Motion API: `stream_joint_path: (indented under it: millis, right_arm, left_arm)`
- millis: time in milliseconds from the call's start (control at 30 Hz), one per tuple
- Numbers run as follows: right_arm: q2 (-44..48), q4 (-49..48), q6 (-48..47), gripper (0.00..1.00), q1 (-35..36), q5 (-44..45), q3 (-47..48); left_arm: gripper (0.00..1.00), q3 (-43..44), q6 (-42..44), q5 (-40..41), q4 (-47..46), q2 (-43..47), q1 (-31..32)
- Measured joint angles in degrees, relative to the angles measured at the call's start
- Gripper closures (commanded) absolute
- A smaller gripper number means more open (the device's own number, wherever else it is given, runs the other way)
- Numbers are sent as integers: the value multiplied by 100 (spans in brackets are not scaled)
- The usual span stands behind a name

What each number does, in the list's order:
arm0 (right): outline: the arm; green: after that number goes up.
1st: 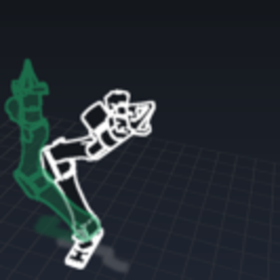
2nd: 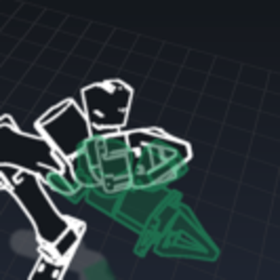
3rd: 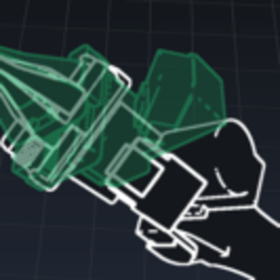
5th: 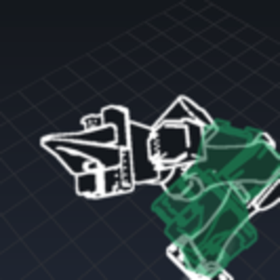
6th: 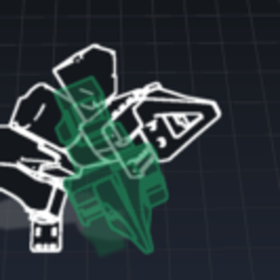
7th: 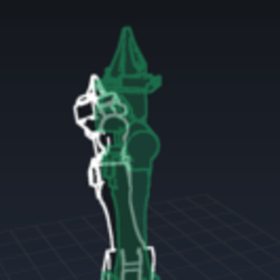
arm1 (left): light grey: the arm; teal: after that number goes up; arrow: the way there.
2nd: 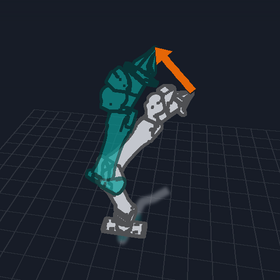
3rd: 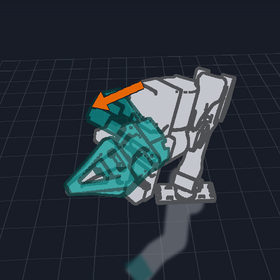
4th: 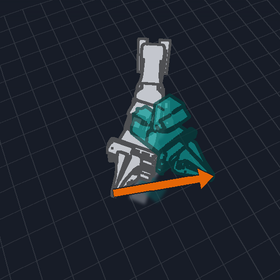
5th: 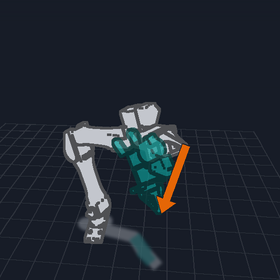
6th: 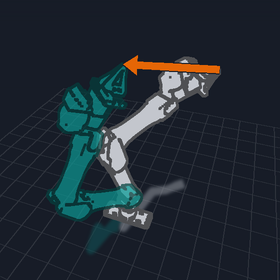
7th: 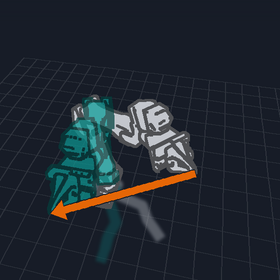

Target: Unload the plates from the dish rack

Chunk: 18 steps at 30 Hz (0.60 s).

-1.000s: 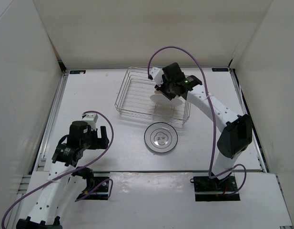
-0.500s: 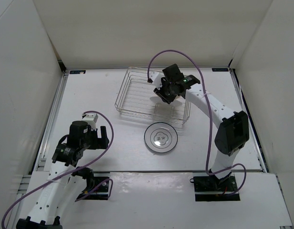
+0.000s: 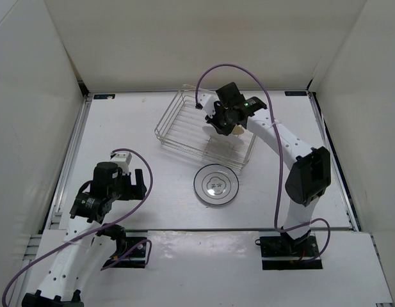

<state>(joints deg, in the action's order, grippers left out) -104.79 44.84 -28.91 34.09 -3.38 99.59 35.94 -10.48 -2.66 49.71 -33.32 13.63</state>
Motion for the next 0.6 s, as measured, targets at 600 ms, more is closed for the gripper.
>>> stream_joint_path:
  millis: [600]
  right_arm:
    - [516,570,44,100,4,-461,885]
  left_arm:
    - [0,0,-4,-20,0,-28,0]
